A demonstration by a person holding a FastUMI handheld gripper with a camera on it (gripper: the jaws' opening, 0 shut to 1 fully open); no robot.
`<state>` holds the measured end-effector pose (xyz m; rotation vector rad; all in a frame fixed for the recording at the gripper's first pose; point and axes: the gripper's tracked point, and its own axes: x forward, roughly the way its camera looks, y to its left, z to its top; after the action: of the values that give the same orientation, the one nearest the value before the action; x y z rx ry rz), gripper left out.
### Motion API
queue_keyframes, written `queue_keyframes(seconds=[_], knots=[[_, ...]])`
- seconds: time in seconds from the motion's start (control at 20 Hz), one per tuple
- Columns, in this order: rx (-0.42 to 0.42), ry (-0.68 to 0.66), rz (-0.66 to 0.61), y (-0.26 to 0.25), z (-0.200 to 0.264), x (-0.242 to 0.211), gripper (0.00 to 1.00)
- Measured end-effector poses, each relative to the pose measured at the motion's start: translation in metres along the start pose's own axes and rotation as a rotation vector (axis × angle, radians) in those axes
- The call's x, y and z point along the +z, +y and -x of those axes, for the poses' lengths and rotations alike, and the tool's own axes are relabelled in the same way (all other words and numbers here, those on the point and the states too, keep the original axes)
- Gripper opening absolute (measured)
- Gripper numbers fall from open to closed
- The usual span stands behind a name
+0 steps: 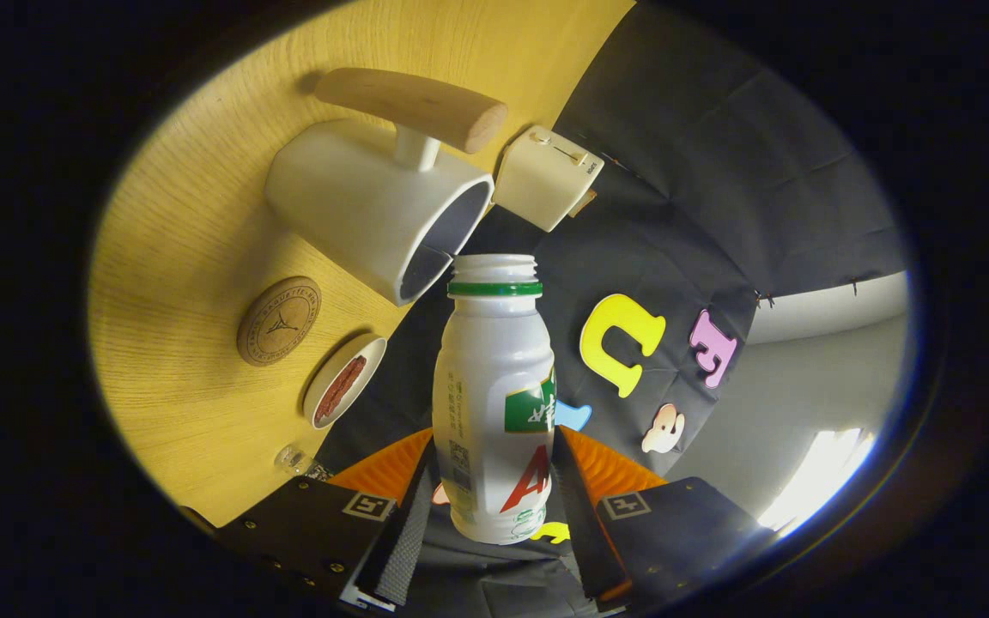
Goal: Take the bottle from table, then pour the juice into the cup, finally place the bottle on the coaster
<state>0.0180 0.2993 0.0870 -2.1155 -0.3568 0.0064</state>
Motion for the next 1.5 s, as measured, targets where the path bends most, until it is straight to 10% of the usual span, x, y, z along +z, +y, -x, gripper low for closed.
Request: queue_keyframes(seconds=[0.6, 1.5], knots=[[0.017, -0.002, -0.035, 0.004, -0.001, 0.0, 0.72], [0.255, -0.019, -1.191, 0.039, 0.001, 0.006, 0.73]])
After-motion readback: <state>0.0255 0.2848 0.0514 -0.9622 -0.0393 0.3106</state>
